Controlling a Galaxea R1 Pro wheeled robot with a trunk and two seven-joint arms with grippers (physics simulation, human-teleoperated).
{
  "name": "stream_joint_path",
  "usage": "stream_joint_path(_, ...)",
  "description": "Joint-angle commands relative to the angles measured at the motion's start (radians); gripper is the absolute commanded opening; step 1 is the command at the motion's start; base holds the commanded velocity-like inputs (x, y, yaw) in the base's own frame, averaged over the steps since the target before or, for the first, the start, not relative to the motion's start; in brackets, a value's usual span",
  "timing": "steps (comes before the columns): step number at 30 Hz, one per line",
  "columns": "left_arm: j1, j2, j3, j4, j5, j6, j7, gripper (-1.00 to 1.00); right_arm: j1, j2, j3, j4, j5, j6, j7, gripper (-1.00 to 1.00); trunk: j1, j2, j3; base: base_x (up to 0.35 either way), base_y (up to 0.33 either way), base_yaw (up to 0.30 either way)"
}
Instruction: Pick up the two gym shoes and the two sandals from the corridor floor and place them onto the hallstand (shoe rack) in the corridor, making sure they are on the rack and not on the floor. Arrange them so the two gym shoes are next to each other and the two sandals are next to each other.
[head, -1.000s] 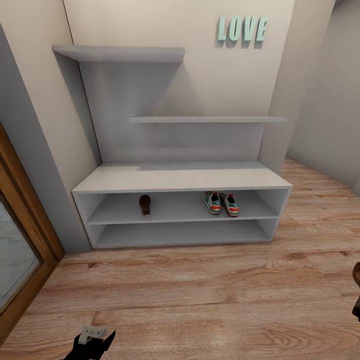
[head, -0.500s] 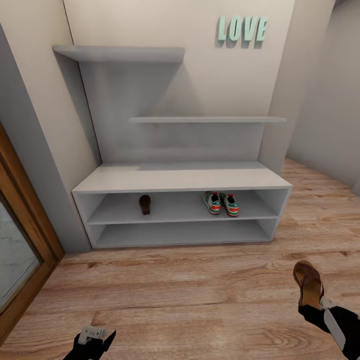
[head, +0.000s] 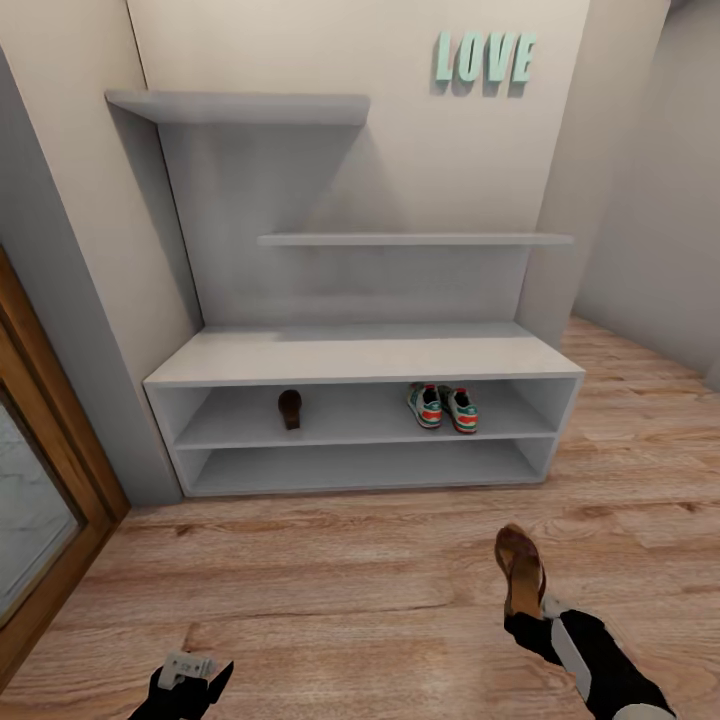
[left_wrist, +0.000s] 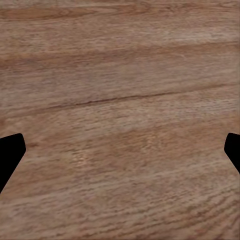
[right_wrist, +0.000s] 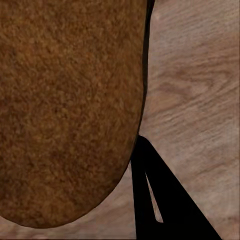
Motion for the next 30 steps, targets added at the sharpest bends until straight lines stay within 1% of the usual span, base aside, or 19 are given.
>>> stream_joint_path(1,0.000,0.000,-0.008,0.001,0.011,-0.002,-0.004,1.00,0.000,0.026,0.035,-0.002,0.039,0.009,-0.006,-1.00,0.000,0.000,-0.001,0.000,0.000,0.000)
stream_joint_path(2,0.000,0.000,-0.008,0.001,0.011,-0.002,-0.004,1.00,-0.001,0.059,0.068,-0.002,0.082,0.018,-0.007,-1.00,0.000,0.000,-0.001,0.000,0.000,0.000)
stream_joint_path(3,0.000,0.000,-0.008,0.001,0.011,-0.002,-0.004,1.00,-0.002,0.070,0.075,-0.002,0.096,0.023,-0.006,-1.00,0.000,0.000,-0.001,0.000,0.000,0.000)
stream_joint_path(5,0.000,-0.001,-0.008,0.001,0.011,-0.003,-0.004,1.00,-0.004,0.108,0.094,-0.003,0.144,0.040,-0.006,-1.00,0.000,0.000,-0.001,0.000,0.000,0.000)
stream_joint_path(7,0.000,-0.001,-0.008,0.001,0.011,-0.004,-0.004,1.00,-0.005,0.131,0.102,-0.003,0.172,0.050,-0.007,-1.00,0.000,0.000,-0.001,0.000,0.000,0.000)
stream_joint_path(10,0.000,-0.001,-0.008,0.001,0.011,-0.004,-0.004,1.00,-0.007,0.148,0.106,-0.003,0.185,0.055,-0.007,-1.00,0.000,0.000,-0.001,0.000,0.000,0.000)
stream_joint_path(15,0.000,-0.001,-0.008,0.000,0.010,-0.004,-0.004,1.00,-0.008,0.156,0.108,-0.005,0.193,0.057,-0.008,-1.00,0.000,0.000,-0.001,0.000,0.000,0.000)
stream_joint_path(17,0.000,-0.001,-0.008,0.000,0.011,-0.004,-0.004,1.00,-0.008,0.156,0.109,-0.004,0.205,0.057,-0.014,-1.00,0.000,0.000,-0.001,0.000,0.000,0.000)
stream_joint_path(19,0.000,-0.001,-0.008,0.000,0.011,-0.004,-0.004,1.00,-0.008,0.157,0.110,-0.004,0.228,0.057,-0.030,-1.00,0.000,0.000,-0.001,0.000,0.000,0.000)
stream_joint_path(20,0.000,-0.001,-0.008,0.000,0.011,-0.004,-0.004,1.00,-0.008,0.157,0.110,-0.005,0.249,0.057,-0.049,-1.00,0.000,0.000,-0.001,0.000,0.000,0.000)
stream_joint_path(22,0.000,-0.002,-0.008,0.000,0.011,-0.004,-0.004,1.00,-0.008,0.158,0.110,-0.005,0.272,0.057,-0.072,-1.00,0.000,0.000,-0.001,0.000,0.000,0.000)
stream_joint_path(24,0.000,-0.002,-0.008,0.001,0.010,-0.004,-0.004,1.00,-0.008,0.164,0.110,-0.007,0.310,0.057,-0.118,-1.00,0.000,0.000,-0.001,0.000,0.000,0.000)
stream_joint_path(27,0.000,-0.002,-0.008,0.001,0.010,-0.004,-0.004,1.00,-0.008,0.167,0.111,-0.021,0.328,0.057,-0.143,-1.00,0.000,0.000,-0.001,0.000,0.000,0.000)
stream_joint_path(28,0.000,-0.002,-0.008,0.001,0.009,-0.004,-0.004,1.00,-0.008,0.169,0.113,-0.043,0.336,0.057,-0.154,-1.00,0.000,0.000,-0.001,0.000,0.000,0.000)
stream_joint_path(30,0.000,-0.002,-0.008,0.001,0.009,-0.004,-0.004,1.00,-0.008,0.168,0.115,-0.052,0.339,0.057,-0.157,-1.00,0.000,0.000,-0.001,0.000,0.000,0.000)
